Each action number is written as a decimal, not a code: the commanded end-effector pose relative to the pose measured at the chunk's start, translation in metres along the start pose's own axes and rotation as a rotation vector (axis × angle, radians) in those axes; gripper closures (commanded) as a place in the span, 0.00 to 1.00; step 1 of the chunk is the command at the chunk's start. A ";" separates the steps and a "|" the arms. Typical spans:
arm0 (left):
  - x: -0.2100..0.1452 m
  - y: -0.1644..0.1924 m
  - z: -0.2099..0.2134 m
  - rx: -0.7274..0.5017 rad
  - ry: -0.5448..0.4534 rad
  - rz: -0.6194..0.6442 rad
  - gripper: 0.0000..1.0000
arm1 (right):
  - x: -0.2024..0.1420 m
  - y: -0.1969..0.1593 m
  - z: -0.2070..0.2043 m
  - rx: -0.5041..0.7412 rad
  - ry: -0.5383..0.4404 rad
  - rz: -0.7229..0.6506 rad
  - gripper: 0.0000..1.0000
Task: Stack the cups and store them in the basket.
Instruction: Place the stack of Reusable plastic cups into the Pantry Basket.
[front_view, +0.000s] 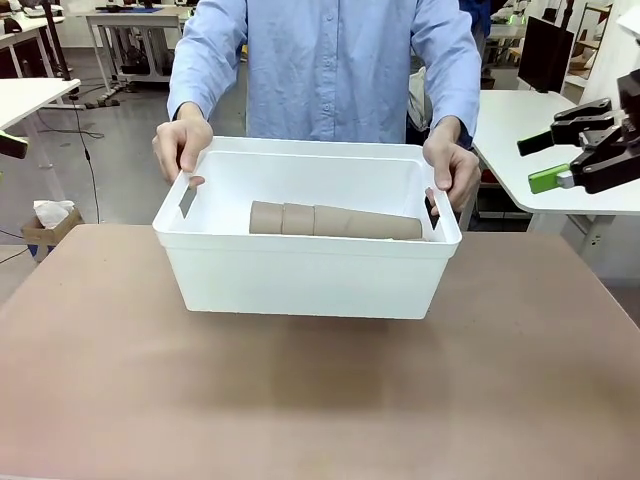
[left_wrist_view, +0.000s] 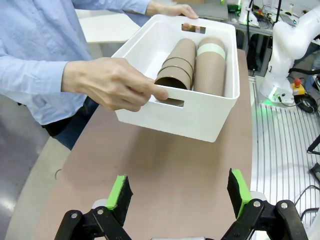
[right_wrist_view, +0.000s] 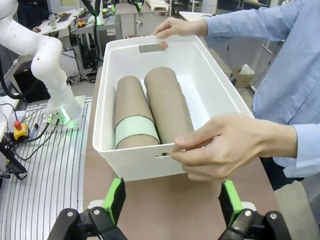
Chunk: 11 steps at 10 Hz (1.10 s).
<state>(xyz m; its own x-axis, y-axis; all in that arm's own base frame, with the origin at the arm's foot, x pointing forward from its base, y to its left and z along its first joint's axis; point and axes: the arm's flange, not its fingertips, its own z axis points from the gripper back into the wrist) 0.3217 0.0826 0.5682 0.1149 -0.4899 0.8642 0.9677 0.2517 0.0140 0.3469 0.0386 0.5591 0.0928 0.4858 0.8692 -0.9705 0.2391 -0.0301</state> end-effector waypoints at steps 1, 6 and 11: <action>0.002 -0.001 0.000 -0.003 -0.011 0.002 0.00 | 0.003 -0.001 -0.001 -0.003 -0.026 -0.008 0.00; 0.002 -0.001 0.000 -0.003 -0.011 0.002 0.00 | 0.003 -0.001 -0.001 -0.003 -0.026 -0.008 0.00; 0.002 -0.001 0.000 -0.003 -0.011 0.002 0.00 | 0.003 -0.001 -0.001 -0.003 -0.026 -0.008 0.00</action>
<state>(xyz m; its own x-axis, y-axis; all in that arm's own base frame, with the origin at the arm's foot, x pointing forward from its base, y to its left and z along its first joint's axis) 0.3217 0.0826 0.5682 0.1149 -0.4899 0.8642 0.9677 0.2517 0.0140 0.3470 0.0383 0.5592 0.0936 0.4858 0.8690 -0.9701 0.2410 -0.0302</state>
